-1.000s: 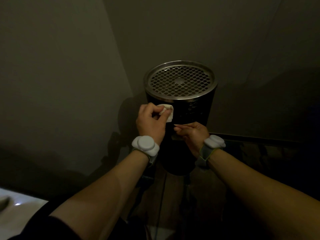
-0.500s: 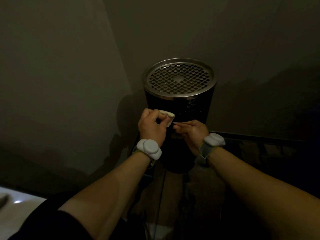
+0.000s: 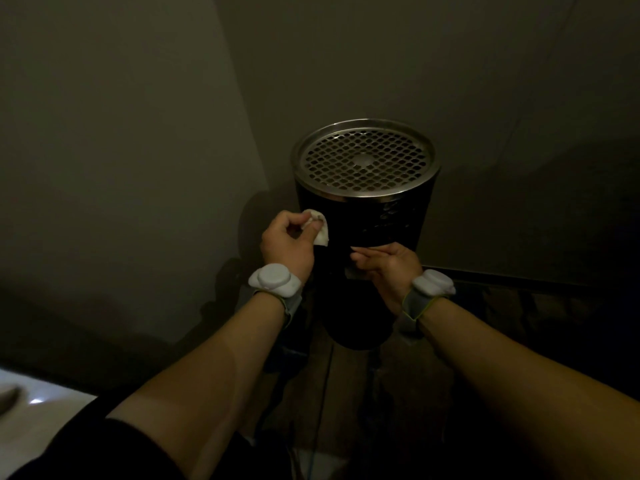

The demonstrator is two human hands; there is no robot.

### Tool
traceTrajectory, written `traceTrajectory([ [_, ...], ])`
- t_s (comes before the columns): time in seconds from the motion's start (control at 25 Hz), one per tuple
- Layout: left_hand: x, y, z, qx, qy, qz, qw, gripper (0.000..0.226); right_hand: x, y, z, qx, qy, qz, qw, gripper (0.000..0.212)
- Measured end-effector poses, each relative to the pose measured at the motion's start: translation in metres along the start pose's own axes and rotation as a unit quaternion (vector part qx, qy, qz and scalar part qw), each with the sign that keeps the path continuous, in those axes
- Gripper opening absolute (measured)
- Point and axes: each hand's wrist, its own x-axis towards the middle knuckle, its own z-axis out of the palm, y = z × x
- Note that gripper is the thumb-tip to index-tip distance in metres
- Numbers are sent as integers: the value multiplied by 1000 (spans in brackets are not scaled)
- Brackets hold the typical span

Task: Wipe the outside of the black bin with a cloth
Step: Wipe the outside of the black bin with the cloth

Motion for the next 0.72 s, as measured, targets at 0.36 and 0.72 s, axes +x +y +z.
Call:
traceTrajectory([
  [0.36,9,18,0,-24,21,68,997,14,-1,1,0,1,-4,-17,1000,31],
  [0.72,-17,26,13,61,-20,199,978,15,-2,0,-1,-7,6,-17,1000,33],
])
